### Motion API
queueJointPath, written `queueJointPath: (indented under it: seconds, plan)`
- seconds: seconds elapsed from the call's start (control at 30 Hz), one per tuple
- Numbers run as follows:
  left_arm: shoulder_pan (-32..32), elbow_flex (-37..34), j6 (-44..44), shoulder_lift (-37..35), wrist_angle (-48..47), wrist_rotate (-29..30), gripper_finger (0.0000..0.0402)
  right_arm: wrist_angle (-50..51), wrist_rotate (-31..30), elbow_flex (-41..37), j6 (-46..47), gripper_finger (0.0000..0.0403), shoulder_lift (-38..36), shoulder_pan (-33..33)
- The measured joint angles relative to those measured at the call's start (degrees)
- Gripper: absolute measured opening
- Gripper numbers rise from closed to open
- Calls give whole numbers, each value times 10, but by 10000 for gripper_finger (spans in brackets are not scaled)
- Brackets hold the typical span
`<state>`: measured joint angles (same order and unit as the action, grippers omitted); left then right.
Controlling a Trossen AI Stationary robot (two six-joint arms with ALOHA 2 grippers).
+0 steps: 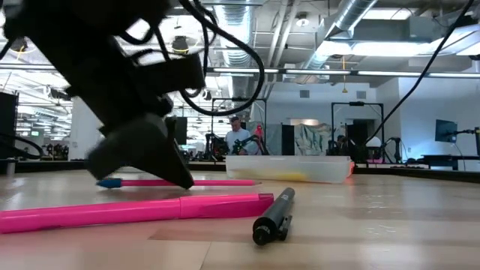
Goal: Pick & place school supplies into a supply box
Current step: Put the pink pencil into the supply box
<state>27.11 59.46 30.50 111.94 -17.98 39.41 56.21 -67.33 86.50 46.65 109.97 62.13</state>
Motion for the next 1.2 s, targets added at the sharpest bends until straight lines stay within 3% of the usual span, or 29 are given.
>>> queueJointPath:
  seconds: [0.23, 0.5, 0.77, 1.2]
  plan:
    - [-20, 25, -83, 1, 1, 52, 5, 2, 9, 0, 0, 122, 0, 0]
    - [-24, 79, -252, 0, 7, 124, 4, 7, 15, 0, -5, 122, 0, 0]
    - [-67, 113, -346, -2, 21, 106, 4, 12, 16, 0, -5, 122, 0, 0]
    - [-106, 113, -398, -2, 56, 70, 4, 18, 29, 0, -5, 122, 0, 1]
